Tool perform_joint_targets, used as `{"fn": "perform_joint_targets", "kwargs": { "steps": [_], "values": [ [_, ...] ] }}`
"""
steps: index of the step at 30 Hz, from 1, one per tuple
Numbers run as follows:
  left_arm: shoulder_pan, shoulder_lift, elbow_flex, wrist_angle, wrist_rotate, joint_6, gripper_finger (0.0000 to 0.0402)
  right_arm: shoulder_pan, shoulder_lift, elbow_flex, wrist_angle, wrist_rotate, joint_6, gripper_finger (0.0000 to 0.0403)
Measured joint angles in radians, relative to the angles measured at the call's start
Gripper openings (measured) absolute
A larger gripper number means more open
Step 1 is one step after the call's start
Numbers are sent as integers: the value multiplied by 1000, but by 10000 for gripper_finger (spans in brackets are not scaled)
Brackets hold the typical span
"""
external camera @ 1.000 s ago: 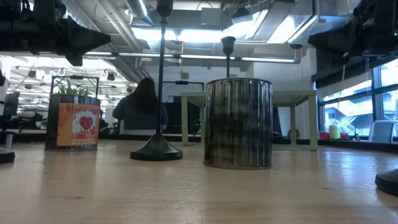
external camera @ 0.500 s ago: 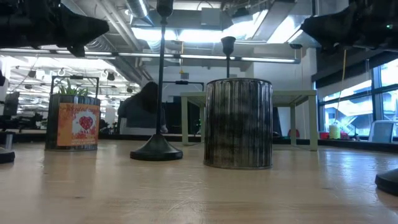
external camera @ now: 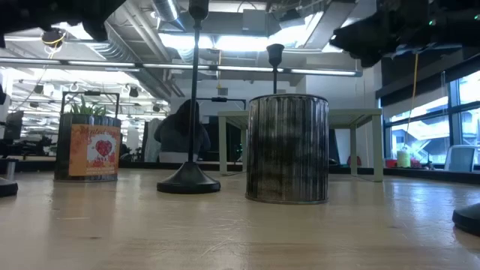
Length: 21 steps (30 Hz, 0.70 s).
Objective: Pick & Place candle stick holders
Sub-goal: Put the black candle holder on the shelf
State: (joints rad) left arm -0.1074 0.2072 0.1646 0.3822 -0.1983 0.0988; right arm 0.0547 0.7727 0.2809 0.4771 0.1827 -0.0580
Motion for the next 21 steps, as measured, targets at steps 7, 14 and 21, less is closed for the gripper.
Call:
{"fn": "perform_joint_targets", "kwargs": {
  "steps": [7,14,21],
  "values": [
    [0,147,173,-230,-107,-16,128,-64,147,5,64,-1,77,179],
    [0,275,211,-347,-127,-146,128,-127,303,5,154,-101,141,179],
    [0,366,211,-319,-186,-139,127,-144,442,5,325,-120,155,179]
  ]
}}
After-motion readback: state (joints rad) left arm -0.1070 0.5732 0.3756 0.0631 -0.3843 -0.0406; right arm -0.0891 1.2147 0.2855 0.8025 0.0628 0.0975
